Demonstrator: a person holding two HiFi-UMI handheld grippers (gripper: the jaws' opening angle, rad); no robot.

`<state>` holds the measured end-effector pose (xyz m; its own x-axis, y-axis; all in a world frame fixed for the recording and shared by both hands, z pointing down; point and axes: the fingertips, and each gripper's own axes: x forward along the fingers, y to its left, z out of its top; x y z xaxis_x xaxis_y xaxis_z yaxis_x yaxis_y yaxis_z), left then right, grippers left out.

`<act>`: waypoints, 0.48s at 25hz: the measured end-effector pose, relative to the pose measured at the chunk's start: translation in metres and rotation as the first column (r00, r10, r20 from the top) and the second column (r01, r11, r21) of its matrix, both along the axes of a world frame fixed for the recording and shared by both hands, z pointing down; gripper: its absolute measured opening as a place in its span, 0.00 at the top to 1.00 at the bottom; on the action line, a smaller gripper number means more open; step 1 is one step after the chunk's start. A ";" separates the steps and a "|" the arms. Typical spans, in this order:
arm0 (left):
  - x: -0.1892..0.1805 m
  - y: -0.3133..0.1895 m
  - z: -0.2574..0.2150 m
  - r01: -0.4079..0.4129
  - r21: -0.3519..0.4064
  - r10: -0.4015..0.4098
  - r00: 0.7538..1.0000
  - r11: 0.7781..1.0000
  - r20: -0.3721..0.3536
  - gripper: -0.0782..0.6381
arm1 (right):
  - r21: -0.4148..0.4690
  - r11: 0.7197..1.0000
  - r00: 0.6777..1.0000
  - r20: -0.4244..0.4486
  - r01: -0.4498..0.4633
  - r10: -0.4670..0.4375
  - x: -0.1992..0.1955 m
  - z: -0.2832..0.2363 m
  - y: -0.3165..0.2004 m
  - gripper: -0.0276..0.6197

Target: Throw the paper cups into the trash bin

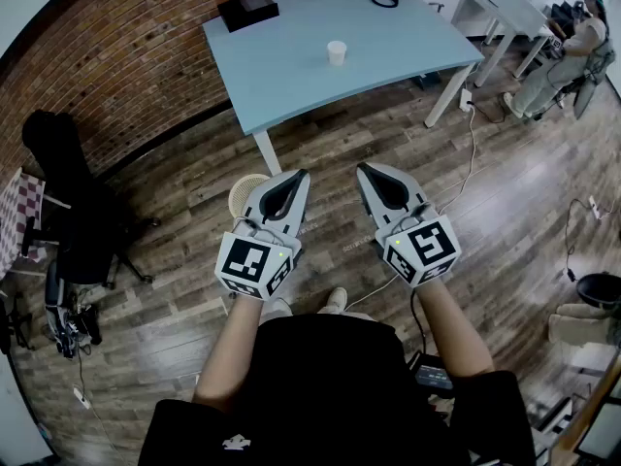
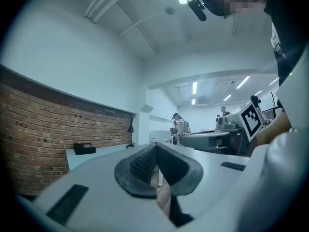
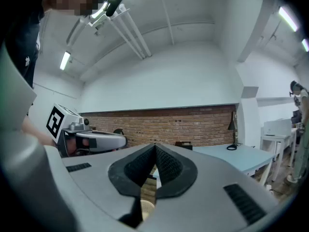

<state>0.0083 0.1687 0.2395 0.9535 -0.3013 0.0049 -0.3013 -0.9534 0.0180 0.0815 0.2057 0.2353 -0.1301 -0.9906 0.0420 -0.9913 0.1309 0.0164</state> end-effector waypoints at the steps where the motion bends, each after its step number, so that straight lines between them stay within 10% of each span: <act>1: 0.002 0.001 0.000 -0.001 0.000 0.001 1.000 1.000 0.001 0.89 | 0.001 1.000 1.000 0.001 0.001 -0.001 0.002 0.000 0.001 0.95; 12: 0.017 0.008 0.002 0.004 0.008 -0.004 1.000 1.000 0.007 0.89 | 0.005 1.000 1.000 -0.012 0.026 -0.026 0.012 0.004 0.005 0.95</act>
<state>0.0254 0.1768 0.2414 0.9523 -0.3050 0.0096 -0.3050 -0.9523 0.0086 0.0931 0.2107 0.2392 -0.1558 -0.9870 0.0385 -0.9872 0.1569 0.0289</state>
